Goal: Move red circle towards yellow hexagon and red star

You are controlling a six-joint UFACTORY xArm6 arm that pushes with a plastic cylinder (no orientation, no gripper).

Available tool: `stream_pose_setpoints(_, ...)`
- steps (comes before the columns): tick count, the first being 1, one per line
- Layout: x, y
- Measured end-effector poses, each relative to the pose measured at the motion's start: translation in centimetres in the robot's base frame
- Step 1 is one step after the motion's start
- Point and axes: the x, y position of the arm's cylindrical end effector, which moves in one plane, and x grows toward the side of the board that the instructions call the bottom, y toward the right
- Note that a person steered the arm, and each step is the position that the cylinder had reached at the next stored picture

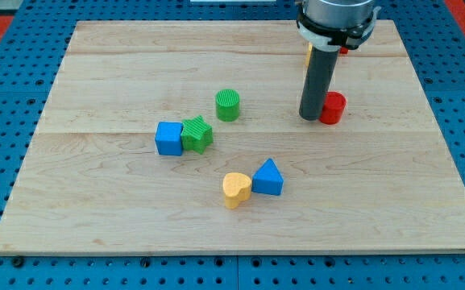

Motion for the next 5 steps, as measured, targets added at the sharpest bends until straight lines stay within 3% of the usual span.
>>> stream_pose_setpoints(2, -2.1, -1.3)
stream_pose_setpoints(3, 0.1, -3.3)
stream_pose_setpoints(5, 0.8, 0.4)
